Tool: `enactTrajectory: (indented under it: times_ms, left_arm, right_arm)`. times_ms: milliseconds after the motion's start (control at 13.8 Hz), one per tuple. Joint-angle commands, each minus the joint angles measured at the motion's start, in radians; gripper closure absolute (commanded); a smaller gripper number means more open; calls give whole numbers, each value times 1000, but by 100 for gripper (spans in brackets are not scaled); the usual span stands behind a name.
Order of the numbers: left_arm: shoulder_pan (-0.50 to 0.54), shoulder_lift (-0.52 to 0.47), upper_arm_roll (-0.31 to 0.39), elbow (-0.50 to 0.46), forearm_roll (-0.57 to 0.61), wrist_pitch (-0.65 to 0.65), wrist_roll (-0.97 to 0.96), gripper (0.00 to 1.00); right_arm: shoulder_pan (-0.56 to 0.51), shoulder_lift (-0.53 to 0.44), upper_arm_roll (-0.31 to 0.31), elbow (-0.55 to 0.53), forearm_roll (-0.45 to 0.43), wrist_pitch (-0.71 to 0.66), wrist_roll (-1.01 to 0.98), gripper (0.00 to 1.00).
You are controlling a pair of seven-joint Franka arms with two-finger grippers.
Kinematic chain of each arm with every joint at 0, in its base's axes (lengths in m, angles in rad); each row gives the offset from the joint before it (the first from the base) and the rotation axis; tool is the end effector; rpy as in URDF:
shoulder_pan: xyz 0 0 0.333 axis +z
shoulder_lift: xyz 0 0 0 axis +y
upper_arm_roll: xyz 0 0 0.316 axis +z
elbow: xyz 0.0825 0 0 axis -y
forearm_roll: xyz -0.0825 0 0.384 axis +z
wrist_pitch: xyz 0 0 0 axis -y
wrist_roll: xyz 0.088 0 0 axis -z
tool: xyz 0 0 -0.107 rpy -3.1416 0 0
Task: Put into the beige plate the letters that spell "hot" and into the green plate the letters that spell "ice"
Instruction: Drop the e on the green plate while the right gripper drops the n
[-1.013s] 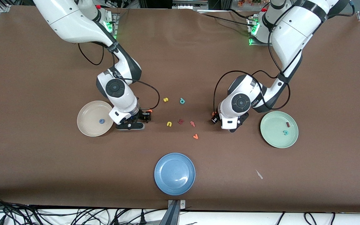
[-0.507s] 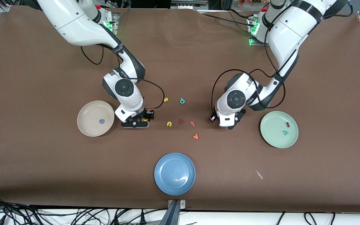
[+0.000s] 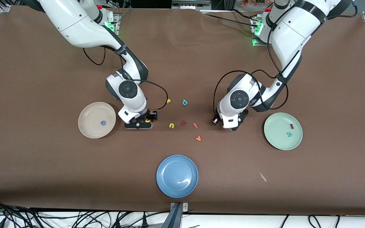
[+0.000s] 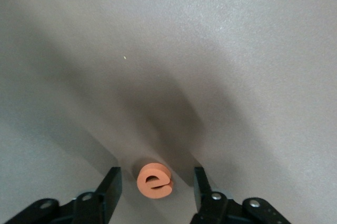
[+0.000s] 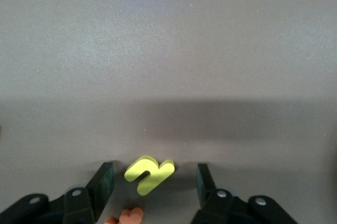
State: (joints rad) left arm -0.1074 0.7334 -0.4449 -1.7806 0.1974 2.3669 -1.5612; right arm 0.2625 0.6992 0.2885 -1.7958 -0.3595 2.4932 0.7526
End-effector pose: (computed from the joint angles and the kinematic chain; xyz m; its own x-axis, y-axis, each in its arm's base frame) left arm 0.5622 -0.3216 0.1705 0.5674 0.8067 -0.1652 0.8108 -0.5823 -0.0587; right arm 0.5642 0.3336 0.1742 0.9982 0.0144 0.0576 0.0142 -0.9999 0.0045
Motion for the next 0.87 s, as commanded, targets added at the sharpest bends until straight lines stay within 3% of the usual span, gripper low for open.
enactTrajectory:
  times_ms: [0, 217, 362, 507, 579, 796]
  left_arm:
    - [-8, 4, 6, -6, 34, 23, -30, 45]
    - [-9, 4, 6, -6, 33, 23, -30, 62]
    - [-8, 4, 8, -6, 33, 23, -30, 65]
    - [-8, 11, 9, -6, 34, 23, -28, 66]
    - [-8, 11, 9, -5, 33, 23, -26, 68]
    - [27, -23, 9, 38, 36, 6, 35, 79]
  right_arm:
    - [1, 3, 1, -11, -50, 6, 30, 34]
    - [1, 5, 1, -11, -53, 6, 28, 51]
    - [1, 6, 1, -11, -53, 6, 27, 61]
    - [1, 5, 1, -13, -55, 4, 21, 84]
    - [1, 3, 1, -13, -55, 3, 16, 90]
    - [-21, -44, 1, -26, -53, -13, -50, 90]
